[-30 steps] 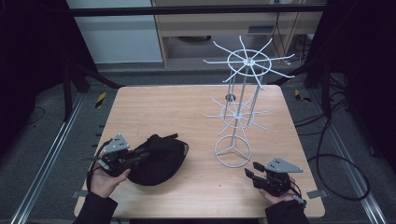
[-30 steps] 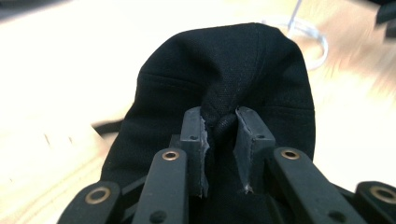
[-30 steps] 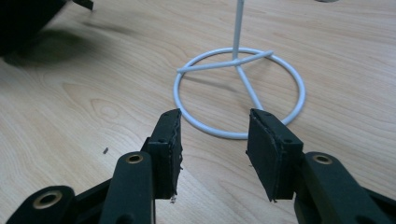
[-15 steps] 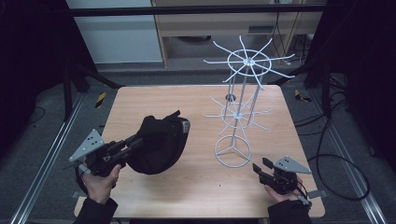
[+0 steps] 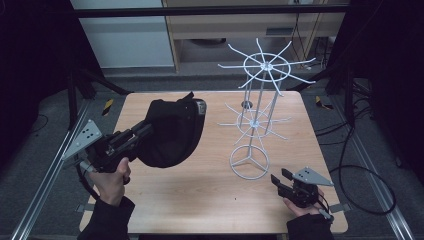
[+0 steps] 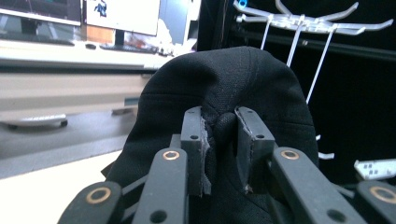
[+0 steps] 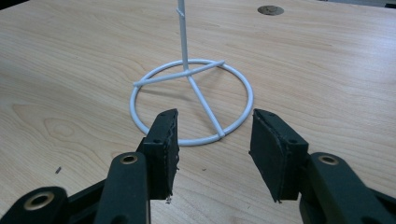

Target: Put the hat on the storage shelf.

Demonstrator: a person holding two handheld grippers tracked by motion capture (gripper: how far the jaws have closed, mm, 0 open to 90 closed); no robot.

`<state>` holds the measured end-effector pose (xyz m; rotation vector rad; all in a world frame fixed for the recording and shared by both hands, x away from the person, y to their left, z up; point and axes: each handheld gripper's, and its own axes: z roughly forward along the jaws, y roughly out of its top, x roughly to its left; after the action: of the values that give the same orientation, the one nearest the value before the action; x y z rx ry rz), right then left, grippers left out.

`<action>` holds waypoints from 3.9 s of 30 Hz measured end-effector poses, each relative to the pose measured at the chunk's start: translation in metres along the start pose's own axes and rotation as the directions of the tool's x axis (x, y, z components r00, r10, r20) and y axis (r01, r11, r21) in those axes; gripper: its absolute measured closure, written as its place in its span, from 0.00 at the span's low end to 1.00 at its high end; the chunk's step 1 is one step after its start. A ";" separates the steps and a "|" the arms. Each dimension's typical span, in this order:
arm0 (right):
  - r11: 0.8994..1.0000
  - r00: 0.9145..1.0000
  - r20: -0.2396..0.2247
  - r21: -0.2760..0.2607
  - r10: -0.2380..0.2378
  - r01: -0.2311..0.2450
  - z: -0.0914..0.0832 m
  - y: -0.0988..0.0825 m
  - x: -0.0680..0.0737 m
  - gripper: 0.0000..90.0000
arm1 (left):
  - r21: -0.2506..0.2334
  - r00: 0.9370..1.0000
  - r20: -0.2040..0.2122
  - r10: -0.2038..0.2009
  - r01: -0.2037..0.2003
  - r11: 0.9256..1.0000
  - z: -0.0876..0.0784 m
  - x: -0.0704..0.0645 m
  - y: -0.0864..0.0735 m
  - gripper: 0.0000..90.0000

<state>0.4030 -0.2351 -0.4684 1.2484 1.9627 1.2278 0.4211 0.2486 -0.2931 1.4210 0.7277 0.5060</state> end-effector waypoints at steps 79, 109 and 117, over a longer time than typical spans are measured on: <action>1.000 1.000 -0.019 0.023 -0.019 0.020 0.006 -0.002 0.002 0.58 | 0.029 0.988 0.151 -0.041 0.037 0.999 0.094 -0.027 0.023 0.84; 0.999 1.000 -0.017 0.026 -0.021 0.021 0.006 -0.003 0.001 0.56 | 0.091 0.990 0.123 0.066 -0.078 0.993 0.098 -0.035 0.001 0.58; 1.000 1.000 -0.009 0.025 -0.014 0.014 0.006 -0.004 0.000 0.55 | 0.100 0.993 0.090 0.082 -0.091 0.991 0.062 -0.022 -0.009 0.45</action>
<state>0.4059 -0.2334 -0.4743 1.2417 1.9954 1.2076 0.4491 0.1883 -0.2986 1.5668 0.6333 0.4771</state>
